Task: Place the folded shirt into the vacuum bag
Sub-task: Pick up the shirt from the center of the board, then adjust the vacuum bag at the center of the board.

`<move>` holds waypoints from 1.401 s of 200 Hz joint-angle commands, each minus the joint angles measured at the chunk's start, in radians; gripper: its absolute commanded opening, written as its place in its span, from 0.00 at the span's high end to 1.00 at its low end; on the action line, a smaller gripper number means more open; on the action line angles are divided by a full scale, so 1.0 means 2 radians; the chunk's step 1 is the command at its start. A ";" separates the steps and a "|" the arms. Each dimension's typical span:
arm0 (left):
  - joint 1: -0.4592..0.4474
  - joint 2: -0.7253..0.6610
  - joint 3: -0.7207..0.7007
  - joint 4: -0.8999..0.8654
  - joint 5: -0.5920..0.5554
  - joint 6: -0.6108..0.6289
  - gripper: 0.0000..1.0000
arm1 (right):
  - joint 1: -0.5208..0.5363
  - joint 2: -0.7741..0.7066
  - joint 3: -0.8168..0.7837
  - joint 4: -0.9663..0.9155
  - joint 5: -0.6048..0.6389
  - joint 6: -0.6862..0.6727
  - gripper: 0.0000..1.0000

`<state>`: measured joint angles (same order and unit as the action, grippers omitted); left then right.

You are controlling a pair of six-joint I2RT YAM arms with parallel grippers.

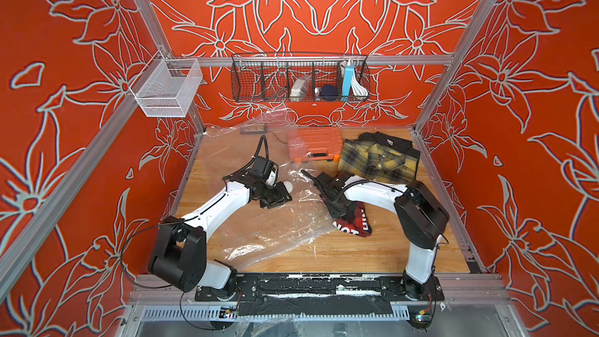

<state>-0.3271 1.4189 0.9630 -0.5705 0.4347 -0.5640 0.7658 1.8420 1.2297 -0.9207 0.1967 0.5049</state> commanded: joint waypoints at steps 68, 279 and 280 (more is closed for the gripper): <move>0.019 -0.021 -0.060 0.015 -0.137 -0.064 0.55 | 0.006 -0.130 0.114 -0.056 -0.095 -0.024 1.00; -0.161 -0.087 0.031 -0.135 -0.150 0.095 0.30 | -0.116 0.124 0.118 0.070 -0.177 0.015 1.00; -0.165 -0.088 0.030 -0.135 -0.150 0.094 0.30 | -0.116 0.126 0.119 0.070 -0.178 0.015 1.00</move>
<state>-0.5220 1.2640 1.0359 -0.7338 0.1368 -0.3954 0.5514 1.9884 1.4471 -0.7921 -0.1577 0.5098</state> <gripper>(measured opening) 0.695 0.206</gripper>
